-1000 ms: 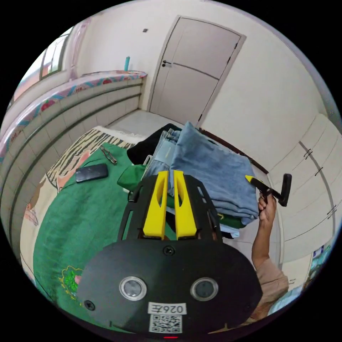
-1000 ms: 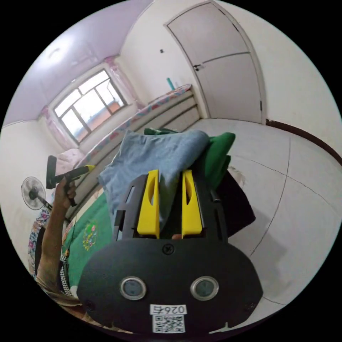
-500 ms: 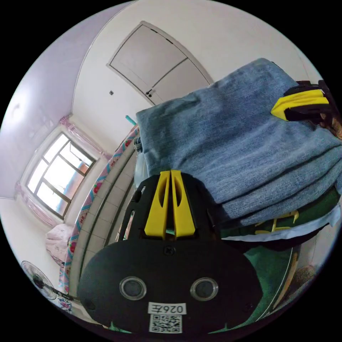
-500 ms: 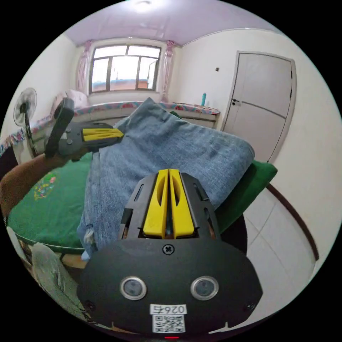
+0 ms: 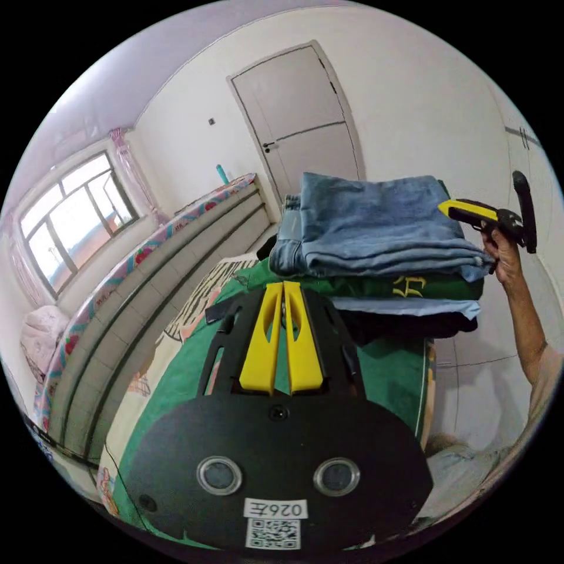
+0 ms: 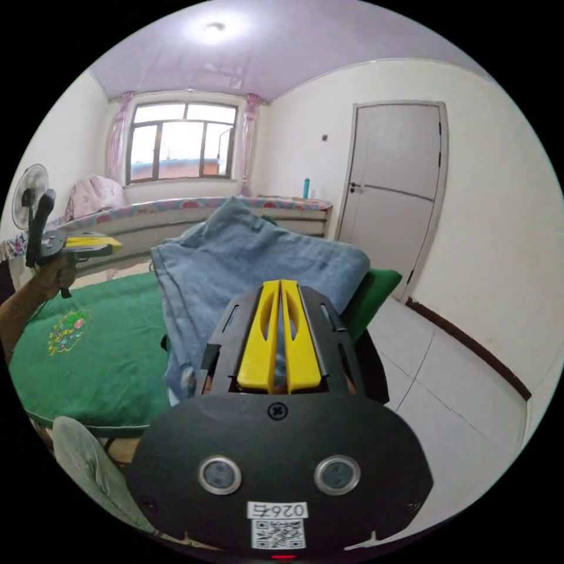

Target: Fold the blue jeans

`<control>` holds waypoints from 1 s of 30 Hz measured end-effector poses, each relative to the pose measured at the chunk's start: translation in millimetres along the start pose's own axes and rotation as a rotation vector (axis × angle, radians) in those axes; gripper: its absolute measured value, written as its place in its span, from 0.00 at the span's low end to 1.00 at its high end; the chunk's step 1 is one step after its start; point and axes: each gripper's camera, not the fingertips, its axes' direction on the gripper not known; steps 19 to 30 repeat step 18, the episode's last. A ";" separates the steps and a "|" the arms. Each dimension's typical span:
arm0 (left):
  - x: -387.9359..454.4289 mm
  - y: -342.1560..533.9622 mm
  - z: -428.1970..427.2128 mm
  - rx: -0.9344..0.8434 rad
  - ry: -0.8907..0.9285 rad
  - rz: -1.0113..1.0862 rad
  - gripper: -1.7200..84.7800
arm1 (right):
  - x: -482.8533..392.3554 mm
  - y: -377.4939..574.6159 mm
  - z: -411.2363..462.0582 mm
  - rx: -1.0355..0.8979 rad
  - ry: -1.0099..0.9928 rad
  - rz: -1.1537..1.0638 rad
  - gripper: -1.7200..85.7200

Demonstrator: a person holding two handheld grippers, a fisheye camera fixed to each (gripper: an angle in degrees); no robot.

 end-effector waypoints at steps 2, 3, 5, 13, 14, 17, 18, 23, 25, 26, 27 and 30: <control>-22.7 38.0 -29.1 -0.026 0.015 -0.064 0.02 | -43.4 -11.0 -43.9 0.080 -0.033 -0.083 0.01; -37.8 66.4 -50.0 -0.041 0.013 -0.116 0.02 | -56.4 -13.8 -52.9 0.095 -0.053 -0.112 0.01; -60.6 113.2 -85.9 -0.046 0.006 -0.198 0.04 | -112.3 -26.0 -79.9 0.124 -0.155 -0.202 0.01; -160.3 368.0 -313.9 -0.069 -0.206 -0.692 0.11 | -353.0 -85.0 -113.1 0.043 -0.869 -0.433 0.01; -164.3 387.8 -335.1 -0.049 -0.220 -0.736 0.11 | -400.3 -93.2 -119.0 0.012 -0.956 -0.487 0.01; -169.5 486.4 -446.0 0.087 -0.365 -0.942 0.07 | -518.4 -108.0 -137.3 -0.070 -1.148 -0.608 0.01; -165.2 523.9 -489.9 0.137 -0.449 -1.014 0.07 | -542.0 -110.5 -141.1 -0.091 -1.182 -0.632 0.01; -165.2 523.9 -489.9 0.137 -0.449 -1.014 0.07 | -542.0 -110.5 -141.1 -0.091 -1.182 -0.632 0.01; -165.2 523.9 -489.9 0.137 -0.449 -1.014 0.07 | -542.0 -110.5 -141.1 -0.091 -1.182 -0.632 0.01; -165.2 523.9 -489.9 0.137 -0.449 -1.014 0.07 | -542.0 -110.5 -141.1 -0.091 -1.182 -0.632 0.01; -165.2 523.9 -489.9 0.137 -0.449 -1.014 0.07 | -542.0 -110.5 -141.1 -0.091 -1.182 -0.632 0.01; -165.2 523.9 -489.9 0.137 -0.449 -1.014 0.07 | -542.0 -110.5 -141.1 -0.091 -1.182 -0.632 0.01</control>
